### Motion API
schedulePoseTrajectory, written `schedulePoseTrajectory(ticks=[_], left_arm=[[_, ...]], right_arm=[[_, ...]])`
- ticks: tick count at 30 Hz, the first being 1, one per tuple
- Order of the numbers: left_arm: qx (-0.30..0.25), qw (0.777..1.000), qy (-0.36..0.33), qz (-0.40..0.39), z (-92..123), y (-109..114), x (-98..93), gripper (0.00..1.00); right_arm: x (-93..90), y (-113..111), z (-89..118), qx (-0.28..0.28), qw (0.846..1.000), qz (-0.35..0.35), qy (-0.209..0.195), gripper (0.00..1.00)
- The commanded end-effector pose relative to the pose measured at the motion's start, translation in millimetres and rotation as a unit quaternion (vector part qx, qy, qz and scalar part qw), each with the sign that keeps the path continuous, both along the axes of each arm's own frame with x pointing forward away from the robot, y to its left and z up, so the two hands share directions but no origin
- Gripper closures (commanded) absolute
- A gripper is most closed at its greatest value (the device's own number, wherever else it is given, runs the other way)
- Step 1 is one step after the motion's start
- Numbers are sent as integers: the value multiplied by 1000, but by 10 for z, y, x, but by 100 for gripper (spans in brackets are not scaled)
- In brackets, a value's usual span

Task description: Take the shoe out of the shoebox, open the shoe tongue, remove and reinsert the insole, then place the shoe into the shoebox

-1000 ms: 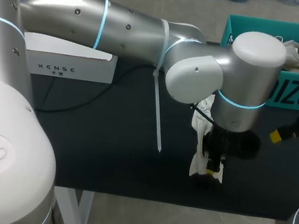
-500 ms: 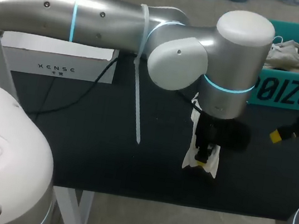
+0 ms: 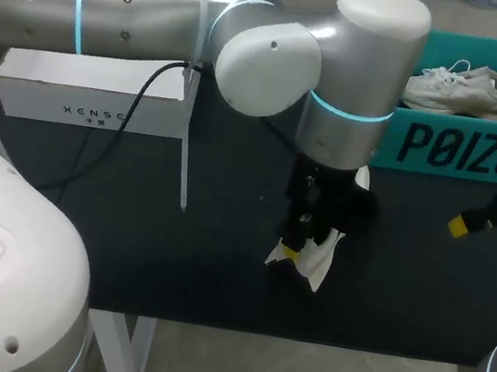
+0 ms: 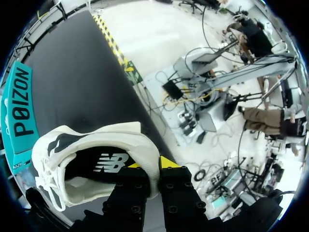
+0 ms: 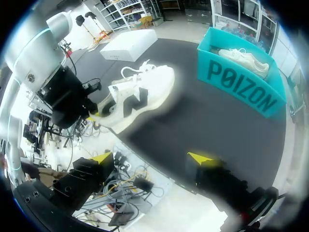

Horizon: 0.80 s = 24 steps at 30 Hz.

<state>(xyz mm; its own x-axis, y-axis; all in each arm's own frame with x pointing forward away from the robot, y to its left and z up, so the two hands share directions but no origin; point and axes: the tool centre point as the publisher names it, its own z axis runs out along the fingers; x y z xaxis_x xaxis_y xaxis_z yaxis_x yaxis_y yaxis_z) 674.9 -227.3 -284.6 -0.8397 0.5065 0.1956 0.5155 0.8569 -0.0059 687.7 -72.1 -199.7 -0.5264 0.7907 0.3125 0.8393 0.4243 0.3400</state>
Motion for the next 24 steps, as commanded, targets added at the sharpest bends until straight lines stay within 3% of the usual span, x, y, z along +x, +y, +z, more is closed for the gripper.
schedulePoseTrajectory(ticks=[1,24], left_arm=[[-2,1000,0,-5,119,91,59,100],[-2,1000,0,-5,119,91,59,100]], right_arm=[[-11,0,-10,0,1000,-1,-1,0],[-11,0,-10,0,1000,-1,-1,0]])
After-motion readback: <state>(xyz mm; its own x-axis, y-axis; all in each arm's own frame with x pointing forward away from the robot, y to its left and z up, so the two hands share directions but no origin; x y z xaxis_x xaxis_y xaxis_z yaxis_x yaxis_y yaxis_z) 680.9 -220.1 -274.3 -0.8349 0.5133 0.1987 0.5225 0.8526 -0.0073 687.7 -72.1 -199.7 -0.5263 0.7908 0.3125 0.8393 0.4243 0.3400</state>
